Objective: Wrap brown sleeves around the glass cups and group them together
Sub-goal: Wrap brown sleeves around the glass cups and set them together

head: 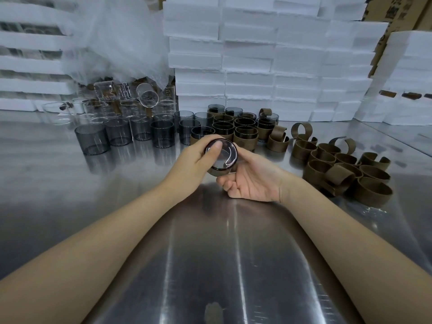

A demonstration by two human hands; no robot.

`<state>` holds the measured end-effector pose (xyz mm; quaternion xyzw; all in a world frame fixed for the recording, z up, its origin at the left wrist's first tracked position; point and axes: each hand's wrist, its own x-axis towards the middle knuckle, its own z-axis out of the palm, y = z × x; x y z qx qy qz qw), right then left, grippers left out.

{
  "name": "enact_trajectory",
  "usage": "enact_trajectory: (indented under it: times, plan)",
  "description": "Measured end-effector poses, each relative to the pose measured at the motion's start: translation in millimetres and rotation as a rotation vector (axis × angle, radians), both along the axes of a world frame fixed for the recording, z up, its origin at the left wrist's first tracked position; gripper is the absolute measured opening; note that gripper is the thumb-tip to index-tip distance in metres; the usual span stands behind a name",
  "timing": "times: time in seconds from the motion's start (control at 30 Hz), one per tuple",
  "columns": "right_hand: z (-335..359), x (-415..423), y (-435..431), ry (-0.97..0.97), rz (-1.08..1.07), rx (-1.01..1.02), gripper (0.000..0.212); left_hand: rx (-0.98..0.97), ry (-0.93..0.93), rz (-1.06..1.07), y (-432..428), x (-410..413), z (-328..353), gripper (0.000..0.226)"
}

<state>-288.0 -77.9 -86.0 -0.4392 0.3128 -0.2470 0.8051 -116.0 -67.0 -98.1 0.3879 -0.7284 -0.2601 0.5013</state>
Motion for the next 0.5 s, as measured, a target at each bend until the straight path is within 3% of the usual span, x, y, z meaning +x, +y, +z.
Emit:
enact_trajectory:
  times: [0.2, 0.33, 0.4, 0.43, 0.5]
  plan:
    - [-3, 4, 1, -0.004, -0.018, -0.072, 0.068, -0.089, 0.005, 0.110, 5, -2, 3, 0.030]
    - [-5, 8, 4, 0.048, -0.136, -0.279, 0.038, -0.174, -0.015, 0.198, 8, -4, 4, 0.034]
    - [-7, 12, 3, 0.108, -0.298, -0.459, 0.034, -0.254, -0.019, 0.175, 13, -4, 10, 0.035]
    - [-8, 12, 2, 0.149, -0.380, -0.546, 0.036, -0.329, -0.070, 0.150, 16, -4, 13, 0.041]
    - [-10, 12, 1, 0.300, -0.508, -0.731, 0.039, -0.499, -0.345, 0.138, 21, -6, 17, 0.049]
